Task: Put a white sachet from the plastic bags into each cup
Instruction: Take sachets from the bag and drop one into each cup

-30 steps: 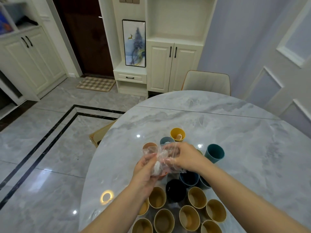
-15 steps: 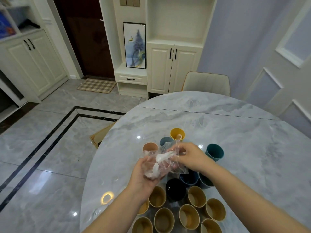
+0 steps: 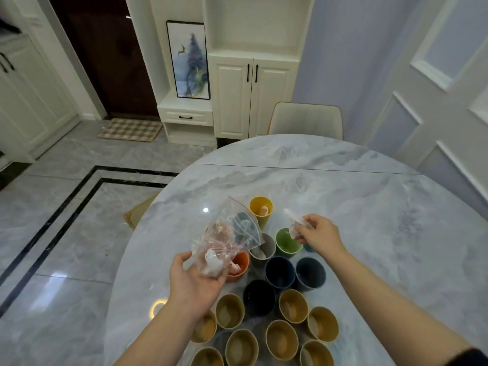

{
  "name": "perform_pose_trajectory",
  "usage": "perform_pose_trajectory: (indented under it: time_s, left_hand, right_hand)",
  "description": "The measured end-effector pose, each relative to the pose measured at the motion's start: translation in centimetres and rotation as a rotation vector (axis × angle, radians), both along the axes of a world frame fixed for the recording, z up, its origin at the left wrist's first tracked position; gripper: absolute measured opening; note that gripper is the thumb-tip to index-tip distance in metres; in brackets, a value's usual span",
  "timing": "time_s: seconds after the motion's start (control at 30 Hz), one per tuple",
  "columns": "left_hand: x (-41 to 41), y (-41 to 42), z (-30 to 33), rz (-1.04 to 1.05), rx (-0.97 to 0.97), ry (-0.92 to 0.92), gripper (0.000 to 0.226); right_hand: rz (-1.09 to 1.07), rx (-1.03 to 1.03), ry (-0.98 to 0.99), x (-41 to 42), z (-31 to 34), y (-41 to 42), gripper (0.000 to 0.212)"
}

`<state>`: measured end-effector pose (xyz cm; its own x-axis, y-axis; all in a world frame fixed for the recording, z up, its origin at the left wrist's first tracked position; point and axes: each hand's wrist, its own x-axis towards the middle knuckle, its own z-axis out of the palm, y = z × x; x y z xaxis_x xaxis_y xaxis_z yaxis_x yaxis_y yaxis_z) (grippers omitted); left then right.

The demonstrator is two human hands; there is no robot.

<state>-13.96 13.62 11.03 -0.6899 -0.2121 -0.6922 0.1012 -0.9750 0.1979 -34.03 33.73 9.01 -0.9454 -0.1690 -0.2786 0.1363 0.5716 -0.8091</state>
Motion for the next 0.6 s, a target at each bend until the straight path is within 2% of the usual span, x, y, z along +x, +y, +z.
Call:
perform_pose_trajectory:
  time_s: [0.1,0.33,0.47,0.6]
  left_hand:
    - [0.1,-0.1,-0.1,0.003,0.000,0.038,0.052]
    - [0.5,-0.7,-0.4,0.020,0.020,0.071,0.054]
    - [0.1,-0.6,-0.5,0.024,0.024,0.059,0.054]
    - [-0.5,-0.1,-0.5,-0.022,-0.001,0.007,0.053]
  right_hand:
    - [0.004,0.058,-0.071,-0.2,-2.6,0.1,0.011]
    - [0.149,0.215,-0.199,-0.9,-5.6,-0.5,0.042]
    - [0.151,0.179,-0.210,-0.9,-5.2,-0.5,0.046]
    - [0.056,-0.015,-0.028,0.2,-1.3,-1.4,0.035]
